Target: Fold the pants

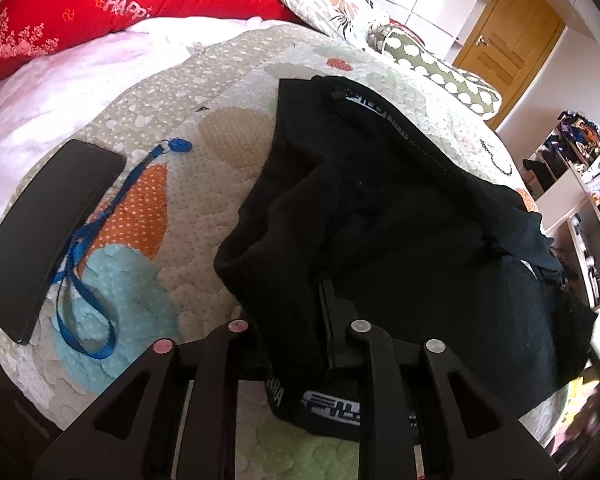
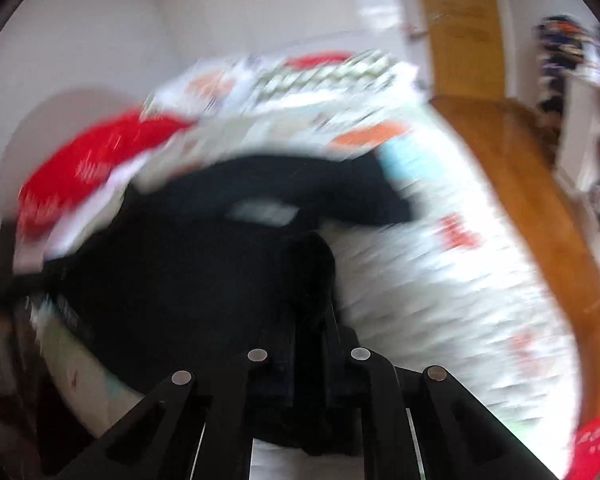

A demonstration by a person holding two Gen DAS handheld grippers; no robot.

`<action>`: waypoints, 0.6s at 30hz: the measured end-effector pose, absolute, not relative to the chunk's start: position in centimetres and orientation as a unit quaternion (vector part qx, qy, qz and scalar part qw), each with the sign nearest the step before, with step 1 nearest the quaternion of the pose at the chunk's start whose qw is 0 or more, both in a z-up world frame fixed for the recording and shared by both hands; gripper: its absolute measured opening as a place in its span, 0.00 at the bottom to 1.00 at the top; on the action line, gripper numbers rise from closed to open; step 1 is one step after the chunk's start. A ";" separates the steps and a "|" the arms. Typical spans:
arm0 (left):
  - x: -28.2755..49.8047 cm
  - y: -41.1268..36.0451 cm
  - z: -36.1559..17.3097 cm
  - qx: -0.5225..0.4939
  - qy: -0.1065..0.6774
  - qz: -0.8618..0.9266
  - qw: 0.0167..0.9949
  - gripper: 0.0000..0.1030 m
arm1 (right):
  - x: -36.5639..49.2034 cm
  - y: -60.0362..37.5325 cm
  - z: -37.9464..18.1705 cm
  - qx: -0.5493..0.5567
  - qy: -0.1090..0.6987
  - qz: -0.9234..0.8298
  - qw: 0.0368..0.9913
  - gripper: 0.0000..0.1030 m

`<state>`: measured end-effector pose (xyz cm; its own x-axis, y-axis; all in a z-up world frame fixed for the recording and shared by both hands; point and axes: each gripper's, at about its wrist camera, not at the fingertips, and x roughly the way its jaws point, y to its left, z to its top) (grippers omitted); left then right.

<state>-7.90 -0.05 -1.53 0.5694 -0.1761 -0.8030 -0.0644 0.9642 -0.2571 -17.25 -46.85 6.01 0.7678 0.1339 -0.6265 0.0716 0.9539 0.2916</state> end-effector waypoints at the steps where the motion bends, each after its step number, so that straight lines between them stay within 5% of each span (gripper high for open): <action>1: -7.9 0.0 -1.8 -0.133 0.464 -0.028 0.875 0.24 | -17.1 -48.7 5.9 0.168 0.342 -0.006 0.925 0.09; 6: -8.5 -0.7 -2.7 -0.120 0.459 -0.012 0.880 0.27 | -15.1 -52.3 1.2 0.188 0.411 -0.080 0.888 0.10; 9: -9.0 -0.3 -1.7 -0.105 0.468 -0.010 0.877 0.27 | -16.2 -52.7 2.6 0.176 0.400 -0.119 0.892 0.27; 11: -9.4 0.5 -0.7 -0.120 0.466 -0.008 0.876 0.34 | -16.9 -52.6 4.3 0.168 0.383 -0.128 0.899 0.27; 18: -10.8 0.0 1.2 -0.100 0.426 0.006 0.899 0.36 | -14.7 -46.0 6.8 0.155 0.366 0.028 0.917 0.29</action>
